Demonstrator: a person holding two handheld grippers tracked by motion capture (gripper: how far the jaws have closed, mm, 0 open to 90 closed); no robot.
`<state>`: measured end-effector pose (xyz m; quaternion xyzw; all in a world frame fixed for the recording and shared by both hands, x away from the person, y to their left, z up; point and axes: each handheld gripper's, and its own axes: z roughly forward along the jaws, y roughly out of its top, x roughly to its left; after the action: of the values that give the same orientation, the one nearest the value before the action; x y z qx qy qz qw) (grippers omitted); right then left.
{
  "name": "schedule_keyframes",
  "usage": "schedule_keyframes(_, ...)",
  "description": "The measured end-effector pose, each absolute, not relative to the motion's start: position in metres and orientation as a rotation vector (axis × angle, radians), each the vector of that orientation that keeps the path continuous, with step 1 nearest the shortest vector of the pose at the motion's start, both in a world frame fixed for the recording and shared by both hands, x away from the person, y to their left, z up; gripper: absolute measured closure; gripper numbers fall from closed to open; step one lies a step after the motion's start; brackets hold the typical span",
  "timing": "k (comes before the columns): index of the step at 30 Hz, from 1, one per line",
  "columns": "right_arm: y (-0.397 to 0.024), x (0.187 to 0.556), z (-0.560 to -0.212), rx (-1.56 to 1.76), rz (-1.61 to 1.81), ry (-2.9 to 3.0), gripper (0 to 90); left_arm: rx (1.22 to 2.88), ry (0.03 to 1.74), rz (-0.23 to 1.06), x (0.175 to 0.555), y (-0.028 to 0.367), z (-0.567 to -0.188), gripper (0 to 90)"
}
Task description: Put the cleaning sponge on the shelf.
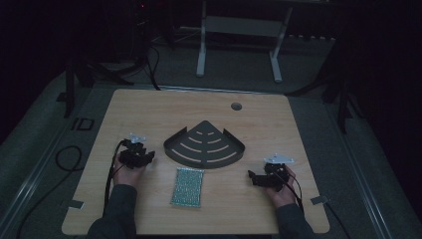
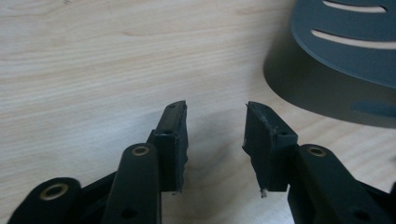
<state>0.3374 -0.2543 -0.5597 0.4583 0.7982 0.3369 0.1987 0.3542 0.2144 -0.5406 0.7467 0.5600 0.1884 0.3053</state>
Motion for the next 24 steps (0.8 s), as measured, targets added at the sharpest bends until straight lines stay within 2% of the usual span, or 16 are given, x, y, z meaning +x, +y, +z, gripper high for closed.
schedule_keyframes(8,-0.254,0.337,-0.56,1.282,0.943,2.232,13.8,2.01,1.444,0.472,0.34,0.209,-0.53,61.9)
schedule_keyframes(13,-0.254,0.337,-0.56,1.281,0.943,2.233,13.8,2.004,1.412,0.447,0.331,0.206,-0.522,71.6)
schedule_keyframes(17,-0.254,0.337,-0.56,1.282,0.943,2.232,13.8,1.977,1.4,0.382,0.325,0.203,-0.517,74.3)
schedule_keyframes(22,-0.254,0.337,-0.56,1.282,0.944,2.232,13.8,1.972,1.378,0.337,0.32,0.198,-0.517,85.4)
schedule_keyframes(23,-0.254,0.337,-0.56,1.282,0.943,2.232,13.8,1.973,1.376,0.321,0.318,0.195,-0.517,85.4)
schedule_keyframes(24,-0.254,0.337,-0.56,1.282,0.943,2.232,13.8,1.981,1.371,0.317,0.317,0.194,-0.517,89.5)
